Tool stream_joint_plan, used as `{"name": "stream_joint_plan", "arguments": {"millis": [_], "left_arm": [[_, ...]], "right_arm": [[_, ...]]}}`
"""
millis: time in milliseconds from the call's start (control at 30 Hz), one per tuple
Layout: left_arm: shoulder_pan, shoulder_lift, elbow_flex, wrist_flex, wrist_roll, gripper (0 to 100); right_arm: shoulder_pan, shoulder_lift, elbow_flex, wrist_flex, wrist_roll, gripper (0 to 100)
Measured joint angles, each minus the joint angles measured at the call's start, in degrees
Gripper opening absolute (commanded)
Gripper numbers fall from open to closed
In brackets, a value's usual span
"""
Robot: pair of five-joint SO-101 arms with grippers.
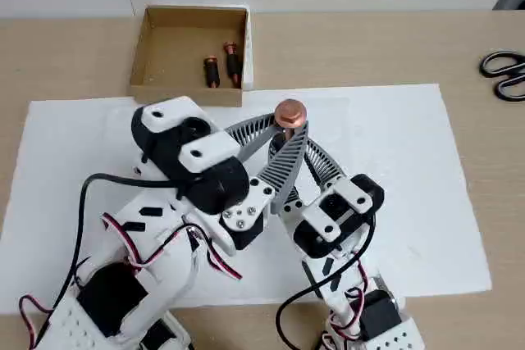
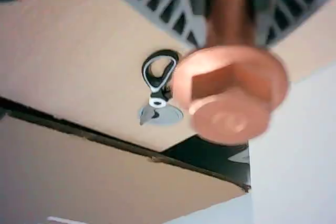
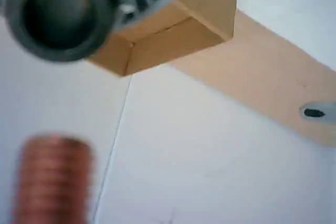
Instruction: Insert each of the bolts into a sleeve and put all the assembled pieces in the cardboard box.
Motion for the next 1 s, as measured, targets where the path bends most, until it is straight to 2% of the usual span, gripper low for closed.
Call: {"name": "stream_joint_plan", "arguments": {"millis": [333,467,700,1000], "left_arm": [[0.7,0.3,0.0,1.2,-7.3,1],[-0.4,0.4,0.0,1.1,-7.5,1],[-0.4,0.4,5.0,-5.6,-7.5,1],[-0.4,0.4,7.7,-6.2,-7.5,1]], "right_arm": [[-0.1,0.0,0.0,0.0,0.0,0.4],[-0.1,0.0,0.0,0.0,0.0,0.4],[-0.1,0.0,0.0,0.0,0.0,0.4],[-0.1,0.0,0.0,0.0,0.0,0.4]]}}
